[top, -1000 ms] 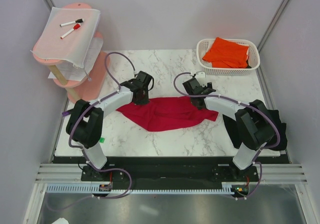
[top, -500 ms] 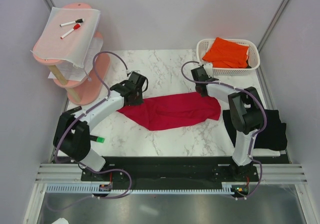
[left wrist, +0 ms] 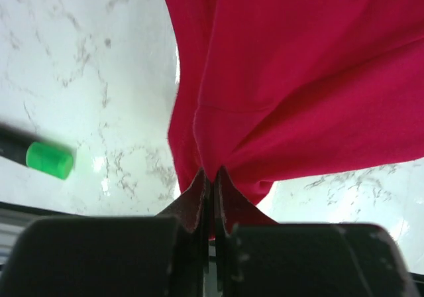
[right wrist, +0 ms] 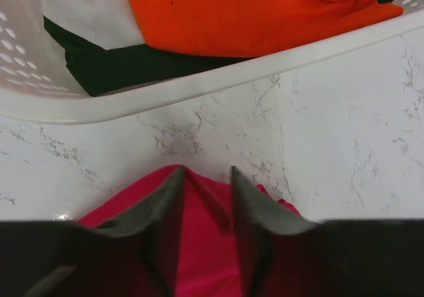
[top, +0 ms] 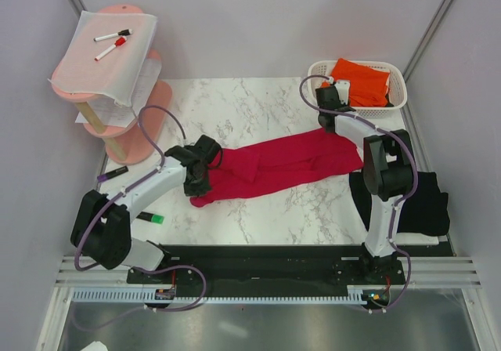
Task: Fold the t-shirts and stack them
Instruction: Flatten out the tshirt
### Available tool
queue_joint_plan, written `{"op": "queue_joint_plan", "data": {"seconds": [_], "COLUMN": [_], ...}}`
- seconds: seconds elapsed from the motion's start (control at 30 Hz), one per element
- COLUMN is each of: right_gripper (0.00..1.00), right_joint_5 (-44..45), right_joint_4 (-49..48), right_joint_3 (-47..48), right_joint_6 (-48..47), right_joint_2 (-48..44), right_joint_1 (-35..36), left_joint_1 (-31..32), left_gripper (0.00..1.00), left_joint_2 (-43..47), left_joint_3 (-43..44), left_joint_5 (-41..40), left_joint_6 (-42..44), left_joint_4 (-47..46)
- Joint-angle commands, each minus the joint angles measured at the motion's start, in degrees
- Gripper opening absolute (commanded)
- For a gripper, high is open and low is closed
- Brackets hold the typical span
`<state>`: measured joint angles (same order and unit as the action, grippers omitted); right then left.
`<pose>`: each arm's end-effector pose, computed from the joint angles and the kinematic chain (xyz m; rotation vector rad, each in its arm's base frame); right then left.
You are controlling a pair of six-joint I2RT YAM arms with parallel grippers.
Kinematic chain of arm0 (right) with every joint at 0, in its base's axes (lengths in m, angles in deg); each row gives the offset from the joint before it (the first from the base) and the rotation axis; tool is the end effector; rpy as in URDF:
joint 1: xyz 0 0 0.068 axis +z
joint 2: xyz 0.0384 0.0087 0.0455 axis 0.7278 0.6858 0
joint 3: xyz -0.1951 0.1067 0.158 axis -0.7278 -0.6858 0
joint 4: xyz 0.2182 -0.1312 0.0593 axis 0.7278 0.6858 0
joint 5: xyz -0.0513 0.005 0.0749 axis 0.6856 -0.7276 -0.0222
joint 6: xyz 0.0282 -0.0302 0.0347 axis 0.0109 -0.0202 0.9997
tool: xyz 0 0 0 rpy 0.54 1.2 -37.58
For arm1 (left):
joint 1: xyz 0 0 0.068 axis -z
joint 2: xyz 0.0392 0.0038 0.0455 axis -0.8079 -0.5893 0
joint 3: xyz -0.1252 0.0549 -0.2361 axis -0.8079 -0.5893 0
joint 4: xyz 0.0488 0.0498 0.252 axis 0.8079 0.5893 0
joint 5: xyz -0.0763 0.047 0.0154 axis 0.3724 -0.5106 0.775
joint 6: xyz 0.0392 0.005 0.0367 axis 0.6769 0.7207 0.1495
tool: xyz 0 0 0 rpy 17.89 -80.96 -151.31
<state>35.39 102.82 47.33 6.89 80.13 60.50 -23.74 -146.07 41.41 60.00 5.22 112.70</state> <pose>0.4399 0.0867 0.1908 0.3266 2.2218 -0.4676 0.2282 -0.1210 0.2174 -0.1885 2.7811 0.1557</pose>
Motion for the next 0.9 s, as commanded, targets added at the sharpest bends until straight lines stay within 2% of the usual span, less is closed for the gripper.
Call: {"op": "queue_joint_plan", "data": {"seconds": [0.0,0.03,0.07,0.1,0.2,0.33,0.47,0.5,0.63,0.77,0.87], "right_gripper": [0.49,0.65,0.91,0.98,0.98,0.98,0.98,0.98,0.97,0.94,0.91], "right_joint_5": [-3.73,-4.25,-5.04,-5.66,-9.0,-11.64,-13.66,-14.8,-16.64,-19.02,-24.18], "right_joint_4": [-0.75,-0.75,-0.75,-0.75,-0.75,-0.75,-0.32,-0.14,0.92,1.36,1.45], "right_joint_3": [0.35,-0.18,-0.7,-1.84,-4.04,-6.42,-8.18,-8.44,-9.76,-12.04,-14.06], "right_joint_6": [0.34,0.42,0.77,1.04,1.48,2.27,2.45,2.88,4.03,5.87,8.41], "right_joint_2": [-2.89,-3.69,-4.57,-6.23,-8.96,-11.43,-12.31,-12.4,-13.1,-14.68,-16.35], "right_joint_1": [-0.09,-0.18,-0.09,-0.18,-0.18,-0.18,-0.18,-0.09,-0.44,-2.11,-4.92], "left_joint_1": [0.17,0.17,0.17,0.34,1.4,2.81,2.81,2.81,2.89,3.59,5.44], "left_gripper": [0.05,0.11,0.37,0.45,0.6,0.72,0.75,0.75,0.75,0.75,0.75], "left_joint_2": [4.42,5.3,6.96,7.76,10.05,8.22,0.32,-4.23,-13.91,-18.68,-20.96], "left_joint_3": [-3.57,-4.01,-4.28,-3.93,-0.34,5.99,11.88,12.85,19.69,23.57,26.21], "left_joint_5": [1.55,1.29,0.16,-0.55,-3.01,-5.83,-6.71,-6.62,-3.65,0.49,1.55], "left_joint_6": [-5.25,-5.17,-5.17,-5.34,-4.99,-2.63,1.68,3.25,6.43,8.19,9.07], "left_joint_4": [7.52,7.79,8.23,8.76,8.5,6.58,2.18,1.3,-1.87,-4.77,-4.95]}}
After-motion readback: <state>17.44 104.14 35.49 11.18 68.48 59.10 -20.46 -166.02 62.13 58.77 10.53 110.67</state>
